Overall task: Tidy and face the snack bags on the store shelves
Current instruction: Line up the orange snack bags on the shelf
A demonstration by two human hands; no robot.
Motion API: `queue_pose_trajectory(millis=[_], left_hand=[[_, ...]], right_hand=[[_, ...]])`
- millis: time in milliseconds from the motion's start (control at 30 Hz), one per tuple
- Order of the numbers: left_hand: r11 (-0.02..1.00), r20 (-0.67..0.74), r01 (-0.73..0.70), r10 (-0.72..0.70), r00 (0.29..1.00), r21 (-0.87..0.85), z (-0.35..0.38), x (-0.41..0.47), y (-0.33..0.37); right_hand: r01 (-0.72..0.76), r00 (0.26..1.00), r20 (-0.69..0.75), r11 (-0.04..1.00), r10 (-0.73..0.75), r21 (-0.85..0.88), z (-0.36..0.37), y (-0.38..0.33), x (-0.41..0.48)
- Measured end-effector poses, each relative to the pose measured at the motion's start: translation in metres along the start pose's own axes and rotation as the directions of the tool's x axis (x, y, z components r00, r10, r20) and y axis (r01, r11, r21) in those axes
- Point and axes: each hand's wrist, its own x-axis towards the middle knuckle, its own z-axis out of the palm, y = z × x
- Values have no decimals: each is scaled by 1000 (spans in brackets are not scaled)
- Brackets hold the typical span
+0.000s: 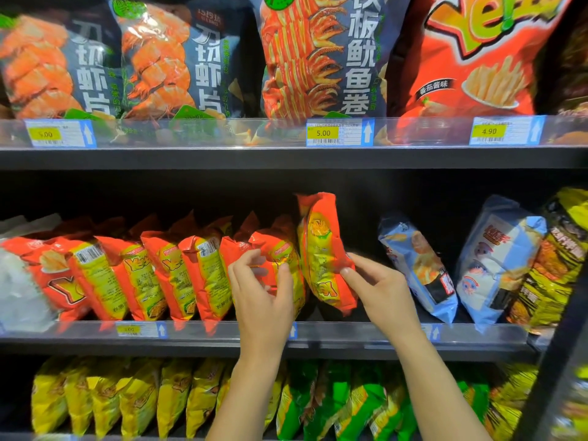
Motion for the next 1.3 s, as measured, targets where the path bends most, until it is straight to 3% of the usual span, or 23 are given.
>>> queue_pose_trajectory(millis=[100,233,367,433,567,767,833,900,967,1067,1167,1233,1300], left_hand=[[990,87,91,-82,993,-106,-12,-4,10],[973,230,200,-170,958,-114,-22,-6,20],[887,458,418,-294,839,-196,-29,-9,23],[862,504,470,-325,800,-191,-32,-12,21],[906,431,406,-322,843,-117,-33,-18,20],[940,411,338,-292,864,-43,-33,-27,28],[930,469,364,-298,832,-53,-39,-25,28],[866,554,481,-337,761,-135,-47,-21,31],[754,619,625,-397,678,-201,-55,-16,37],[696,643,681,-418,642,-227,-65,-10,45],[690,647,693,-435,626,-207,-69,-9,42],[707,659,682,-425,621,-187,-70,-12,38],[765,635,621,-396,663,-172,-70,-16,35]], right_hand=[[-48,996,86,980,32,191,-10,-14,-11],[-157,974,208,932,91,327,-14,-19,-26],[-302,937,303,839,174,452,-4,-13,-38],[-342,925,319,821,209,456,1,-11,-42],[-383,912,307,833,272,399,9,-14,-49],[-256,964,114,953,240,162,32,-21,-56],[-249,968,95,948,234,199,34,-20,-57],[-317,948,134,887,288,337,33,-20,-57],[-429,902,192,748,388,506,30,-18,-57],[-501,858,239,636,455,587,29,-17,-58],[-484,872,225,697,435,529,34,-21,-61],[-408,913,154,831,378,377,39,-25,-64],[-312,948,119,931,294,191,45,-32,-68]])
